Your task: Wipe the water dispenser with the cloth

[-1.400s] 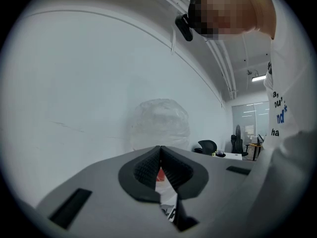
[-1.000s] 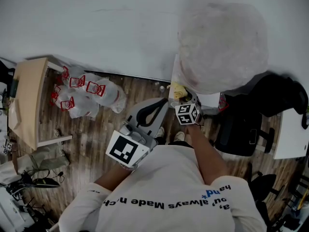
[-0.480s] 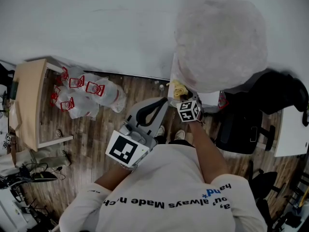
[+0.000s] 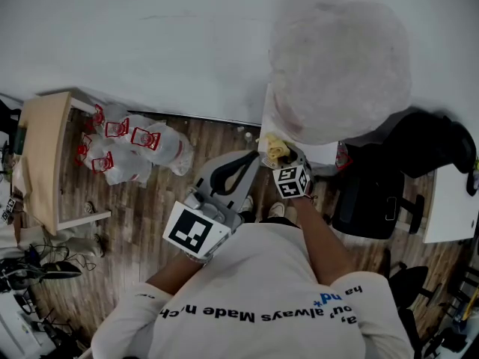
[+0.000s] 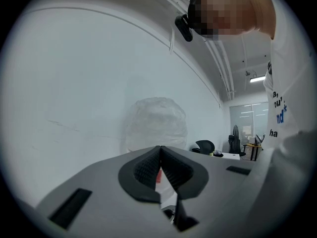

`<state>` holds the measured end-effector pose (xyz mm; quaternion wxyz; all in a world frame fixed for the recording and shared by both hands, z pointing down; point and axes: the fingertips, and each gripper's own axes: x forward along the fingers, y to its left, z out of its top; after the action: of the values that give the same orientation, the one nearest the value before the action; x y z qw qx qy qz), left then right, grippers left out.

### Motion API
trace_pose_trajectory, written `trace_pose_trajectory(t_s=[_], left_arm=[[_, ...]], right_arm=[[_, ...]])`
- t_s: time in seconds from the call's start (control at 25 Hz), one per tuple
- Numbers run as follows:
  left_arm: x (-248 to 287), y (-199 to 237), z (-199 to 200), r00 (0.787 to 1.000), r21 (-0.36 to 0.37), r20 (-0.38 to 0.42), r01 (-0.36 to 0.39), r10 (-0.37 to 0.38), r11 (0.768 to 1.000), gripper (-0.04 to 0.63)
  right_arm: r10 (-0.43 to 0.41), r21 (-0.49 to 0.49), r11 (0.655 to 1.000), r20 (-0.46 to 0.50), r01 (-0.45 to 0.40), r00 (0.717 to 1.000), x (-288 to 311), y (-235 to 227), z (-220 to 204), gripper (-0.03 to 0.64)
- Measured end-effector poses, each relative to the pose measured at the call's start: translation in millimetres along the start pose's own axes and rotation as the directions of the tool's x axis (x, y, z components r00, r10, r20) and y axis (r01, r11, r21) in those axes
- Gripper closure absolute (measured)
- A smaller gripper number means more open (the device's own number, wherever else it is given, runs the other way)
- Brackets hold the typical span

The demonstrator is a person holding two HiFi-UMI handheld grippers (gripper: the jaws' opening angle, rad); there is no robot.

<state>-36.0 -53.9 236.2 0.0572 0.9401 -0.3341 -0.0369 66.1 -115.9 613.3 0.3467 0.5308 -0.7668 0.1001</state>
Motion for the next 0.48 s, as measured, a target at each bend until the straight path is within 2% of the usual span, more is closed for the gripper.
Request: trace_pose_trajectory(t_s=[0.32,0.48], left_arm=[[0.7,0.5,2.8,1.0,0.0,0.012,-0.002,0.002,1.0,0.577],[1.0,0.0,4.6,1.0,-0.001,0.02,-0.005,0.005,1.0,0.577]], right_arm=[[-0.004,0.025,1.0,0.017,0.003,1.0,-9.1,7.0,-9.5,0.557],[0.019,0.056,0.998,0.025,-0.021,0.999,-10.8,6.2,-9.1,0.555]])
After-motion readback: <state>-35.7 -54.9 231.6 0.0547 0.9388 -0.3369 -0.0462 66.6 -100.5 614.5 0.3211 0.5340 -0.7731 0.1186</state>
